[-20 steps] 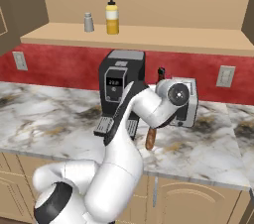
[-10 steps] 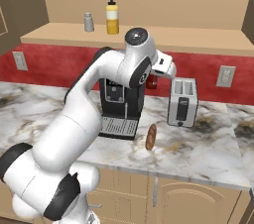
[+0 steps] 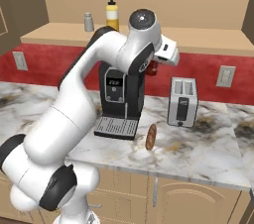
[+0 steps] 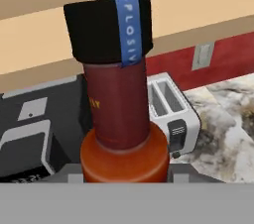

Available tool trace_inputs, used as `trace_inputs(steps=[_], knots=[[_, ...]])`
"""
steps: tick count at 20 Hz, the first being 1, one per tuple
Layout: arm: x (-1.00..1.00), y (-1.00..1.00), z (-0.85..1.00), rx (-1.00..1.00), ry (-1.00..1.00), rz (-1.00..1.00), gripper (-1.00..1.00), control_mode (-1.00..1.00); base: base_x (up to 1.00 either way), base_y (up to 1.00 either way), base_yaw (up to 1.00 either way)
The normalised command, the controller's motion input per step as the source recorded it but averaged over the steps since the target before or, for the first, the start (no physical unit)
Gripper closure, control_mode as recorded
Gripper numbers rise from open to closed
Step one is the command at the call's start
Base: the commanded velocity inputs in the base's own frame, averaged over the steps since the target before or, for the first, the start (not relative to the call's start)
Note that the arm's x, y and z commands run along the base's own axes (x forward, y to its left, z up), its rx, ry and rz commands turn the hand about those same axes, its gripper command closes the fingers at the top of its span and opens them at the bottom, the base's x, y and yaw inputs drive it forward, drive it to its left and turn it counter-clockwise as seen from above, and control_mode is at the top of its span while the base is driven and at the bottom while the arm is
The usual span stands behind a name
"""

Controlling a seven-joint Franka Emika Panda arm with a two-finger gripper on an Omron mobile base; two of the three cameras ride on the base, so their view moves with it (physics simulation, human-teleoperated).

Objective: There are various items on the counter. Only move the condiments/shakers into the cabinet.

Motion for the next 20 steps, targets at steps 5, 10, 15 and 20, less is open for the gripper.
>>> trace_inputs(steps=[5, 10, 15, 20], knots=[[-0.23, -0.10, 0.15, 0.01, -0.28, 0.04, 1.00, -1.00, 0.00, 0.00, 0.00], [0.00, 0.00, 0.60, 0.00, -0.04, 0.00, 1.00, -1.00, 0.00, 0.00, 0.00], [0.09, 0.16, 0.86, 0.01, -0.06, 0.00, 1.00, -1.00, 0.00, 0.00, 0.00], [0.26, 0.33, 0.38, 0.00, -0.11, 0.00, 1.00, -1.00, 0.00, 0.00, 0.00]])
